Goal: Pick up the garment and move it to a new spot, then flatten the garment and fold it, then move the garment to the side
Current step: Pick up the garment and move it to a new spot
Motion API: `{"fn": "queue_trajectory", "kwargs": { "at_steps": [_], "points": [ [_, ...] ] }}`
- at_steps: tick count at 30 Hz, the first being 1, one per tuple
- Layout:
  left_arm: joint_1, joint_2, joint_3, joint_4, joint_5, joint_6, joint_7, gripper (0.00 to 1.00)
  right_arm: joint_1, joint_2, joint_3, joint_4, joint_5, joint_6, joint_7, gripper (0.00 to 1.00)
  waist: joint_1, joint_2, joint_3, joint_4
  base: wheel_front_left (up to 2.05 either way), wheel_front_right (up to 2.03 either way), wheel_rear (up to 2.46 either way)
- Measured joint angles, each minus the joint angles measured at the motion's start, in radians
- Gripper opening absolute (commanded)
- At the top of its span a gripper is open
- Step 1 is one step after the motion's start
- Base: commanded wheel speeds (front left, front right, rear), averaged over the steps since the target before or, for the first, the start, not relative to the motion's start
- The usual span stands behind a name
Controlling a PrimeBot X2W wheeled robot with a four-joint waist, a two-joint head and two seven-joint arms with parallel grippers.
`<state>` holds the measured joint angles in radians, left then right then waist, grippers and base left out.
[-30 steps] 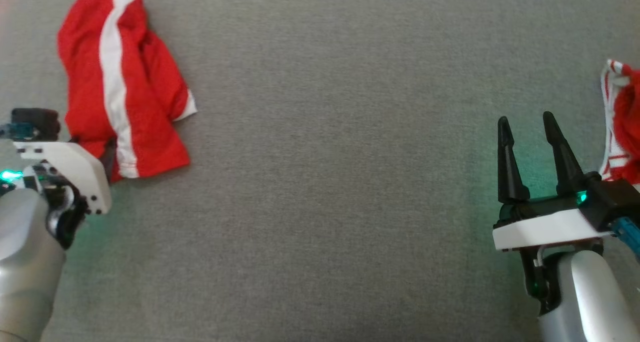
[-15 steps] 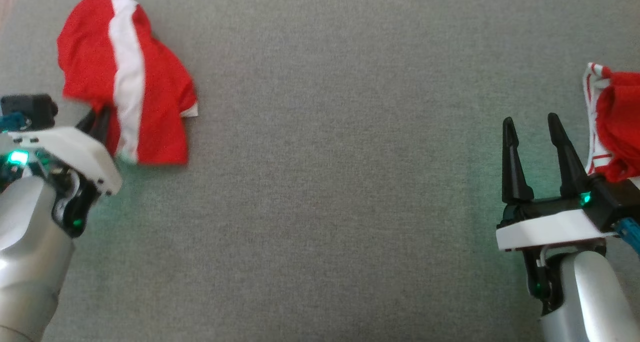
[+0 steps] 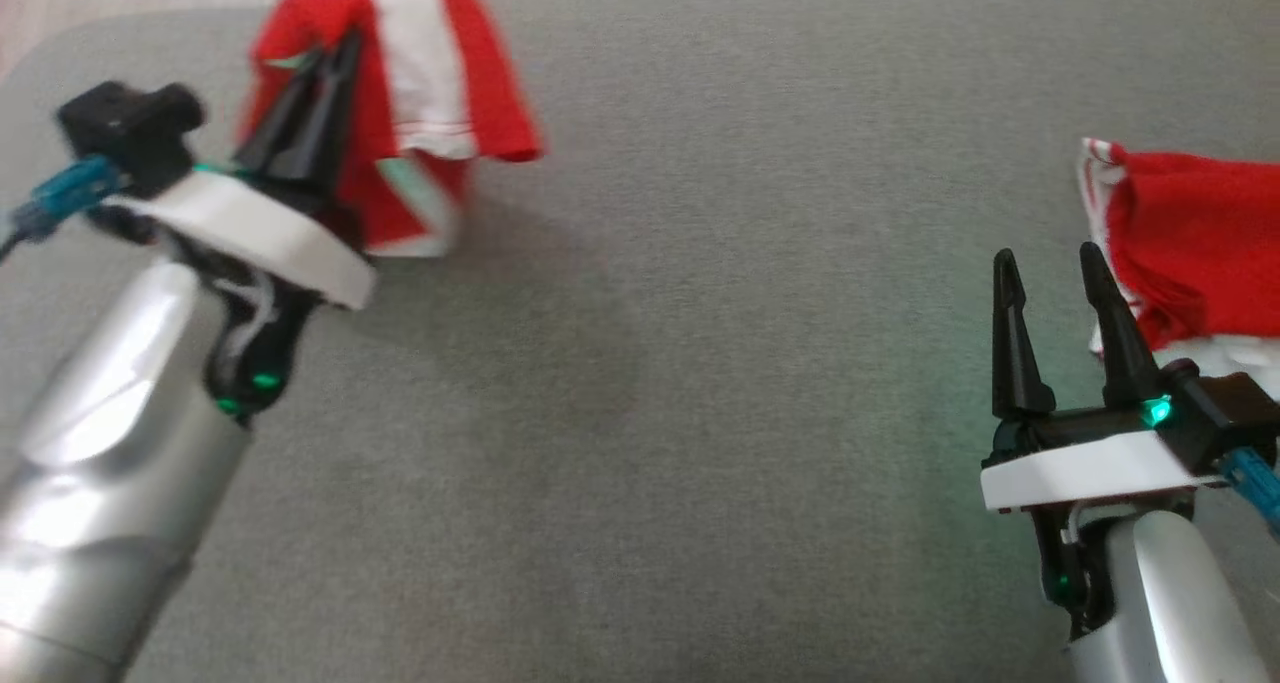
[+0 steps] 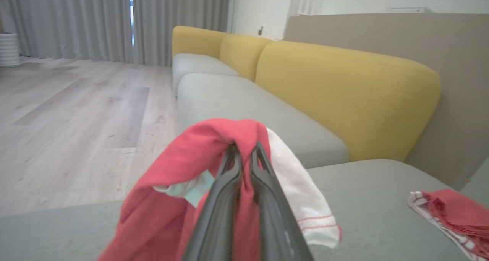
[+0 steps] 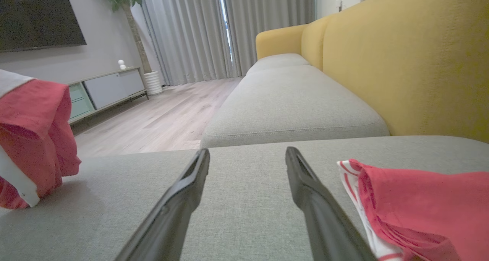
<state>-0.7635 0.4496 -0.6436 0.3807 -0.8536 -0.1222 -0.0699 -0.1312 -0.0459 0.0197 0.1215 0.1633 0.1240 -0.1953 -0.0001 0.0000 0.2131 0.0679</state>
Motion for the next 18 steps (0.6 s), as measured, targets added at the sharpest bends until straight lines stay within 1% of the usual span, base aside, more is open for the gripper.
{"fn": "queue_trajectory", "kwargs": {
  "at_steps": [1,5,8,10,11,12,15,18],
  "points": [
    [-0.002,-0.010,-0.006,-0.021,0.000,0.002,0.009,0.00,0.000,0.000,0.002,0.003,0.006,0.000,-0.002,1.00,0.0000,0.0000,-0.002,-0.009,0.00,0.00,0.00],
    [-0.022,-0.058,-0.040,-0.095,0.002,0.044,0.060,0.00,0.000,0.000,0.012,0.016,0.016,0.000,-0.014,1.00,0.0000,0.0000,-0.002,-0.048,0.00,0.00,0.00],
    [-0.056,-0.099,-0.070,-0.108,0.025,0.073,0.082,0.00,-0.001,0.000,0.025,0.024,0.026,0.000,-0.018,1.00,0.0000,0.0000,0.003,-0.081,0.00,0.00,0.00],
    [-0.080,-0.138,-0.076,-0.105,0.031,0.088,0.087,0.00,-0.002,0.000,0.037,0.031,0.034,0.000,-0.025,1.00,0.0001,0.0000,0.008,-0.102,0.00,0.00,0.00],
    [-0.092,-0.160,-0.079,-0.098,0.032,0.091,0.087,0.08,-0.002,0.000,0.041,0.036,0.037,0.000,-0.027,1.00,0.0001,0.0000,0.011,-0.112,0.00,0.00,0.00],
    [-0.104,-0.183,-0.081,-0.088,0.032,0.099,0.086,1.00,-0.004,0.000,0.044,0.041,0.041,0.000,-0.029,1.00,0.0001,0.0000,0.014,-0.121,0.00,0.00,0.00],
    [-0.142,-0.234,-0.084,-0.051,0.035,0.105,0.061,1.00,-0.005,0.000,0.048,0.055,0.048,0.000,-0.035,1.00,0.0001,0.0000,0.022,-0.145,0.00,0.00,0.00],
    [-0.167,-0.245,-0.067,-0.020,0.043,0.106,0.008,1.00,-0.008,0.000,0.049,0.066,0.049,0.000,-0.042,1.00,0.0002,0.0000,0.021,-0.154,0.00,0.00,0.00]
  ]
}}
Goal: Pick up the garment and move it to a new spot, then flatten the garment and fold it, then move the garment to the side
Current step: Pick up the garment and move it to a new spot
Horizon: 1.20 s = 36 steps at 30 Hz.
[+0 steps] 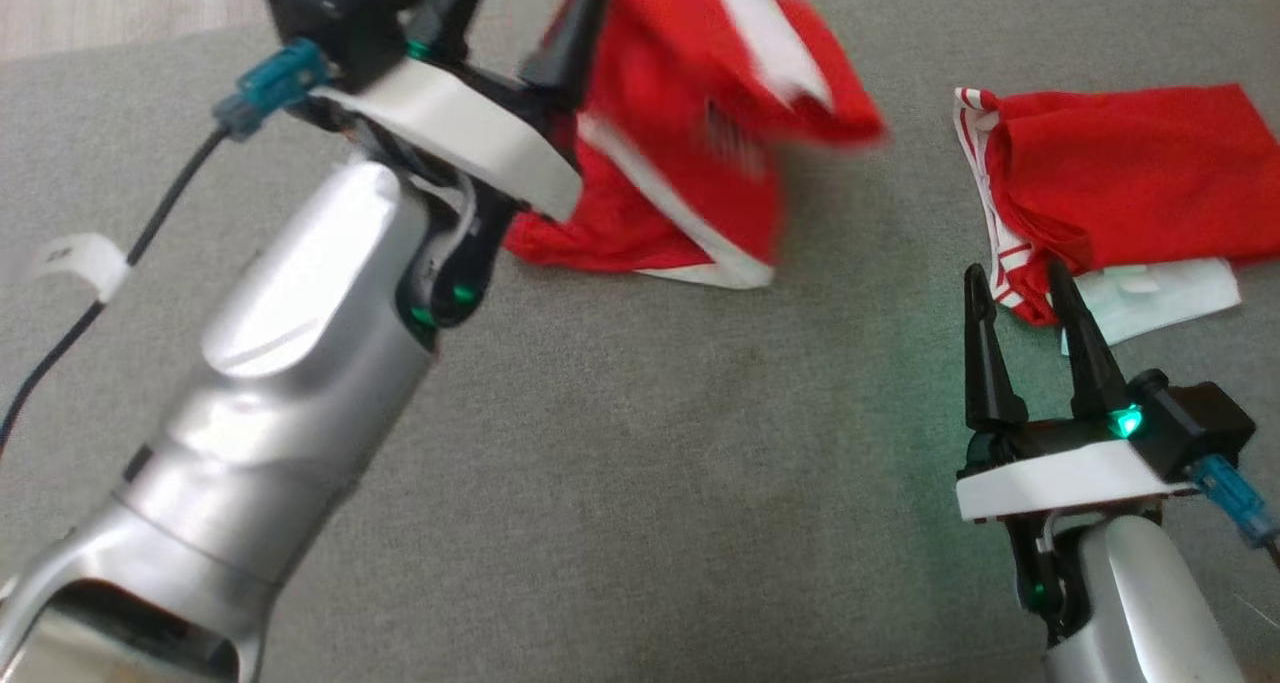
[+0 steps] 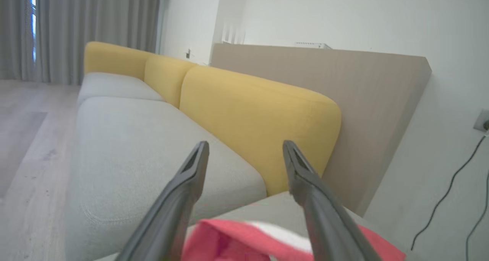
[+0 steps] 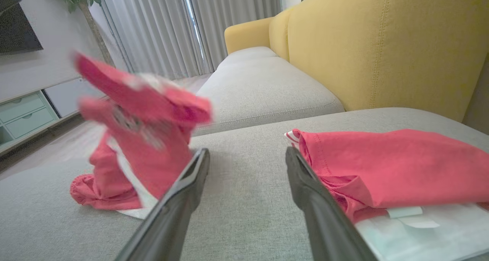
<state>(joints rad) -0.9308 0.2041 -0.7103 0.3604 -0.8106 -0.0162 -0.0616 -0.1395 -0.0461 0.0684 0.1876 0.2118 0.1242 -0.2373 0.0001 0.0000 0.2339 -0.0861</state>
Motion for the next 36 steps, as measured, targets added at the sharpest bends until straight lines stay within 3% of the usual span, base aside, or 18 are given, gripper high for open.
{"fn": "queue_trajectory", "kwargs": {
  "at_steps": [4,9,14,19,26,31,36],
  "points": [
    [-0.003,0.019,0.023,0.032,0.006,0.000,-0.059,1.00,0.000,0.000,-0.011,0.009,0.003,0.000,-0.003,1.00,0.0000,0.0000,-0.011,0.014,0.00,0.00,0.00],
    [0.052,0.088,0.060,0.041,0.013,0.004,-0.133,1.00,0.005,0.000,-0.028,0.013,-0.003,0.000,-0.011,1.00,-0.0001,0.0000,-0.036,0.055,0.00,0.00,0.00],
    [0.228,0.161,0.067,0.026,0.047,0.019,-0.176,1.00,0.010,0.000,-0.041,0.012,-0.014,0.000,-0.011,1.00,-0.0001,0.0000,-0.067,0.112,0.00,0.00,0.00],
    [0.433,0.178,0.104,-0.035,0.056,0.049,-0.188,1.00,0.045,0.000,-0.047,0.003,-0.020,0.000,-0.007,1.00,-0.0002,0.0000,-0.097,0.170,0.00,0.00,0.00],
    [0.636,0.147,0.206,-0.155,0.137,0.069,-0.188,1.00,0.070,0.000,-0.046,-0.011,-0.026,0.000,0.010,1.00,-0.0003,0.0000,-0.132,0.216,0.00,0.00,0.00],
    [0.745,0.083,0.263,-0.200,0.219,0.067,-0.188,1.00,0.077,0.001,-0.043,-0.016,-0.026,0.000,0.018,1.00,-0.0003,0.0000,-0.153,0.230,0.00,0.00,0.00],
    [0.786,0.035,0.315,-0.207,0.279,0.036,-0.188,1.00,0.097,0.001,-0.042,-0.020,-0.026,0.000,0.019,1.00,-0.0002,0.0000,-0.154,0.234,0.00,0.00,0.00]
  ]
}}
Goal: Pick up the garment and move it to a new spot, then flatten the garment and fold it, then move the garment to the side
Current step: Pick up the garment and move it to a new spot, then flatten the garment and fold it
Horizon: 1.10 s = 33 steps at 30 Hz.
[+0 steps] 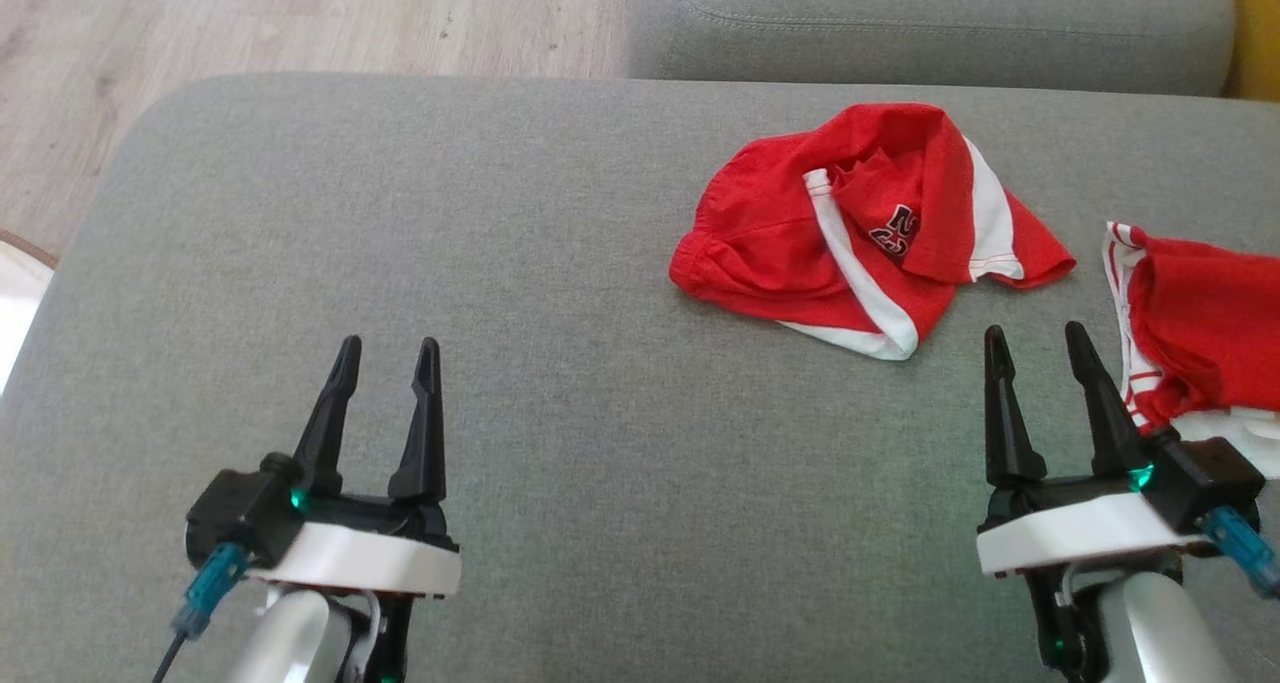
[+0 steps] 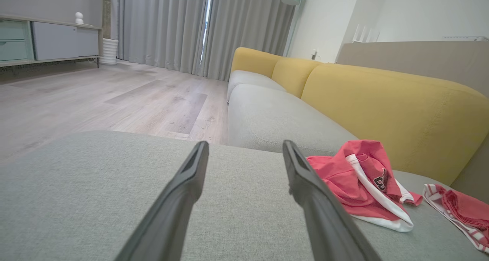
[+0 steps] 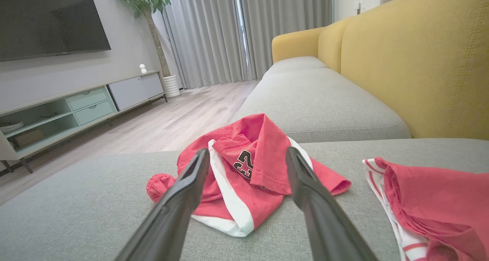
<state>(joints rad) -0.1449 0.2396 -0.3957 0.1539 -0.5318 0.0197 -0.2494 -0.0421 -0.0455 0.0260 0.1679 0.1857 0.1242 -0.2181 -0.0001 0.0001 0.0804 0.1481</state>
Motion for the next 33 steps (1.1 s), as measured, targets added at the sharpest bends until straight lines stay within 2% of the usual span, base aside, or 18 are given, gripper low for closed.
{"fn": "queue_trajectory", "kwargs": {
  "at_steps": [6,11,13,21,26,33],
  "points": [
    [0.003,-0.043,0.044,0.007,0.042,-0.043,0.000,1.00,-0.001,0.000,0.000,-0.007,-0.006,0.000,0.016,1.00,0.0001,0.0000,0.011,0.016,0.00,0.00,0.00],
    [0.001,-0.080,0.073,0.025,0.060,-0.074,0.000,1.00,-0.034,0.000,0.006,0.027,-0.068,0.000,0.088,1.00,0.0002,0.0000,0.035,0.044,0.00,0.00,0.00],
    [0.001,-0.093,0.077,0.032,0.074,-0.083,0.000,1.00,-0.071,0.000,0.017,0.065,-0.109,0.000,0.122,1.00,0.0001,0.0000,0.048,0.057,0.00,0.00,0.00],
    [-0.044,-0.136,0.083,0.069,0.100,-0.122,0.000,1.00,-0.329,-0.002,0.031,0.295,-0.150,0.000,0.227,1.00,0.0003,0.0000,0.095,0.126,0.00,0.00,0.00],
    [-0.056,-0.158,0.091,0.083,0.102,-0.133,-0.003,1.00,-0.443,-0.003,-0.045,0.472,-0.232,0.000,0.277,1.00,0.0003,0.0000,0.111,0.174,0.00,0.00,0.00],
    [-0.055,-0.169,0.107,0.097,0.110,-0.138,-0.003,1.00,-0.507,-0.004,-0.135,0.609,-0.310,0.000,0.273,1.00,0.0003,0.0000,0.121,0.195,0.00,0.00,0.00]
  ]
}}
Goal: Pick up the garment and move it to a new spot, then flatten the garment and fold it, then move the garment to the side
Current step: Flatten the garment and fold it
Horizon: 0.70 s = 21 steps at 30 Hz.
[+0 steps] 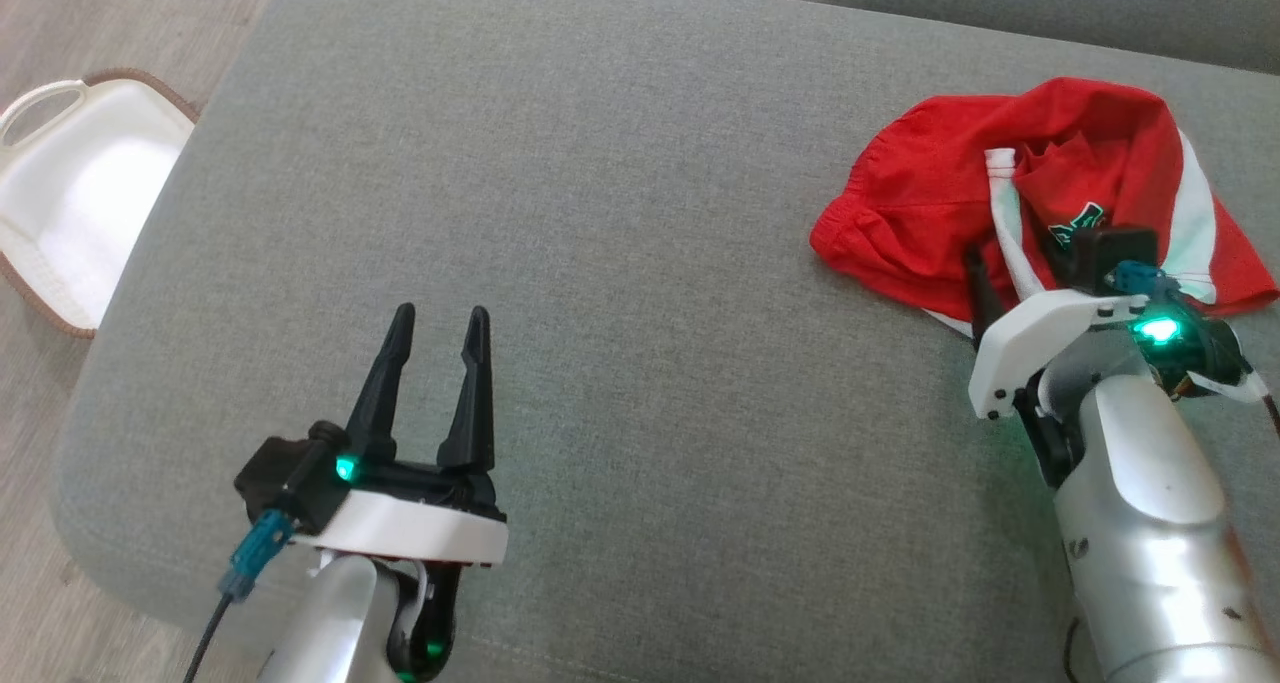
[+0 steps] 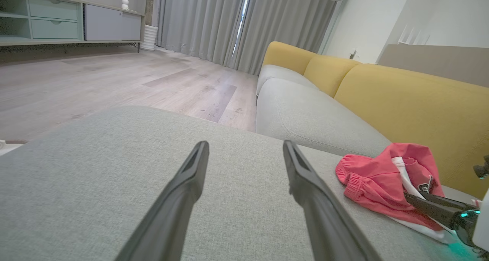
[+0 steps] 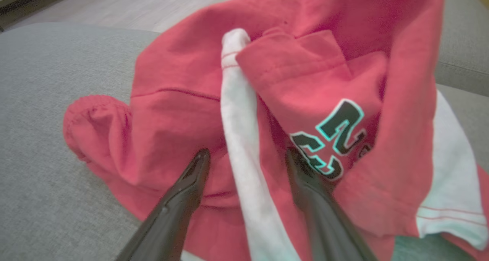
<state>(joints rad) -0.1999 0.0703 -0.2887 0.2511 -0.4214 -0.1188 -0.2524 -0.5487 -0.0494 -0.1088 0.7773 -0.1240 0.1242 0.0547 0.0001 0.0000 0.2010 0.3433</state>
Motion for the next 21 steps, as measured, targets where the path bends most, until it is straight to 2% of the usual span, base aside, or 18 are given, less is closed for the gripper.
{"fn": "queue_trajectory", "kwargs": {
  "at_steps": [1,2,3,6,10,11,14,17,18,21],
  "points": [
    [0.000,-0.003,0.000,0.001,0.000,-0.005,0.000,1.00,-0.008,-0.001,-0.004,0.014,-0.001,0.000,-0.006,0.98,-0.0001,0.0000,0.001,0.000,0.00,0.00,0.00],
    [0.000,-0.006,0.000,0.002,0.000,-0.005,0.000,1.00,-0.017,-0.001,-0.007,0.028,-0.001,0.000,-0.013,0.29,-0.0001,0.0000,0.002,-0.001,0.00,0.00,0.00],
    [0.000,-0.008,0.000,0.002,0.000,-0.005,0.000,1.00,-0.025,-0.001,-0.008,0.039,-0.001,0.000,-0.021,0.00,-0.0001,0.0000,0.003,-0.004,0.00,0.00,0.00],
    [0.000,-0.013,0.007,0.003,0.008,-0.005,0.000,1.00,-0.058,-0.002,0.024,0.078,0.035,0.000,-0.070,0.00,-0.0001,0.0000,0.003,-0.026,0.00,0.00,0.00],
    [0.000,-0.013,0.024,0.004,0.018,-0.006,0.000,1.00,-0.066,-0.011,0.182,0.070,0.229,0.000,-0.146,0.00,-0.0001,0.0000,-0.004,-0.062,0.00,0.00,0.00],
    [0.000,-0.013,0.024,0.004,0.018,-0.006,0.000,1.00,-0.066,-0.011,0.182,0.070,0.229,0.000,-0.146,0.00,-0.0001,0.0000,-0.004,-0.062,0.00,0.00,0.00],
    [0.000,-0.013,0.033,0.003,0.018,-0.006,0.000,1.00,-0.069,-0.012,0.332,-0.003,0.378,0.000,-0.177,0.00,-0.0001,0.0000,-0.016,-0.092,0.00,0.00,0.00],
    [0.000,-0.014,0.034,0.002,0.021,-0.006,0.000,1.00,-0.096,-0.014,0.435,-0.093,0.497,0.000,-0.197,0.00,-0.0001,0.0000,-0.040,-0.113,0.00,0.00,0.00],
    [0.001,-0.015,0.034,0.000,0.026,-0.006,0.000,1.00,-0.125,-0.014,0.489,-0.150,0.559,0.000,-0.210,0.00,-0.0003,0.0000,-0.059,-0.121,0.00,0.00,0.00],
    [0.004,-0.017,0.032,0.000,0.025,-0.006,0.000,1.00,-0.177,-0.016,0.558,-0.216,0.655,0.000,-0.237,0.00,-0.0003,0.0000,-0.087,-0.123,0.00,0.00,0.00]
  ]
}}
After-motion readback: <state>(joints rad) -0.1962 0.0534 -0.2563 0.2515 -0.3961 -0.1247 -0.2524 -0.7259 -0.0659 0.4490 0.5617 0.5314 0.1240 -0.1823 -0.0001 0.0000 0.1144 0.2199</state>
